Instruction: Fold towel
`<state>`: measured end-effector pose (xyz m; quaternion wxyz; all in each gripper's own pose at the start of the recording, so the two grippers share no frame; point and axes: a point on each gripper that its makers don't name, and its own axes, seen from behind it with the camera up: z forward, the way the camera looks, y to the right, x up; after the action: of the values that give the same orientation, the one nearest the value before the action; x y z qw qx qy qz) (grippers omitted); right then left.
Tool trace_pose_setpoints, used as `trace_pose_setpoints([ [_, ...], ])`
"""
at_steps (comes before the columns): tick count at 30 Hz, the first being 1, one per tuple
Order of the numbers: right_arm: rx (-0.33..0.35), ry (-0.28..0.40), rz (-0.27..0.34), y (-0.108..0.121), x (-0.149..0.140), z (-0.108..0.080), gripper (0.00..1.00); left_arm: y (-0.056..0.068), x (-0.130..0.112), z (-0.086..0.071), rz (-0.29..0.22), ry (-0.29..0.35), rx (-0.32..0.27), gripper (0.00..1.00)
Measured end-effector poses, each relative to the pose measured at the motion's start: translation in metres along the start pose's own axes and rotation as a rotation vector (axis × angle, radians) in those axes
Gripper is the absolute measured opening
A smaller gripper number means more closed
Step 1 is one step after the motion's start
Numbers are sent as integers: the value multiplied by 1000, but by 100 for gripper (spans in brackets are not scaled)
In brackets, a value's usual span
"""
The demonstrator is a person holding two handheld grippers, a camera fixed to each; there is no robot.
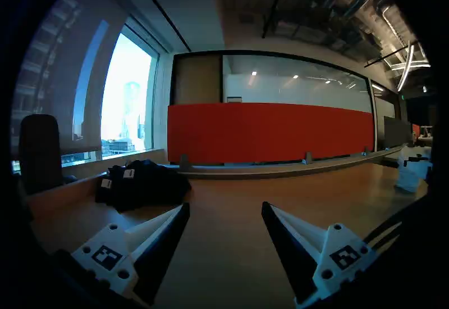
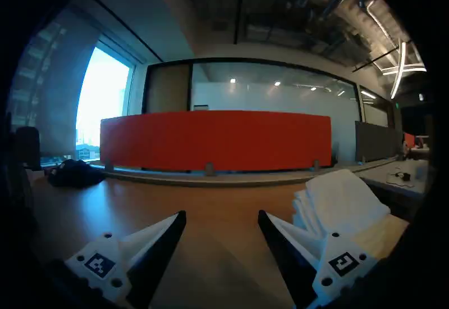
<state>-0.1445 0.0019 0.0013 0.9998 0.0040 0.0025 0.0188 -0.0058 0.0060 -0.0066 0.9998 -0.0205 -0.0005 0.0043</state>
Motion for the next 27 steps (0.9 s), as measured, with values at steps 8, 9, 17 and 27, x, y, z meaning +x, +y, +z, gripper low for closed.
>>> trace_pose_setpoints([
  [8,0,-1,2,1,0,0,99,-1,-1,0,0,0,0,95],
  [9,0,-1,1,1,0,0,99,-1,-1,0,0,0,0,95],
  [17,0,-1,1,0,0,0,99,0,-2,1,0,1,0,95],
  [27,0,-1,1,0,-1,0,99,1,-4,2,-1,1,0,95],
])
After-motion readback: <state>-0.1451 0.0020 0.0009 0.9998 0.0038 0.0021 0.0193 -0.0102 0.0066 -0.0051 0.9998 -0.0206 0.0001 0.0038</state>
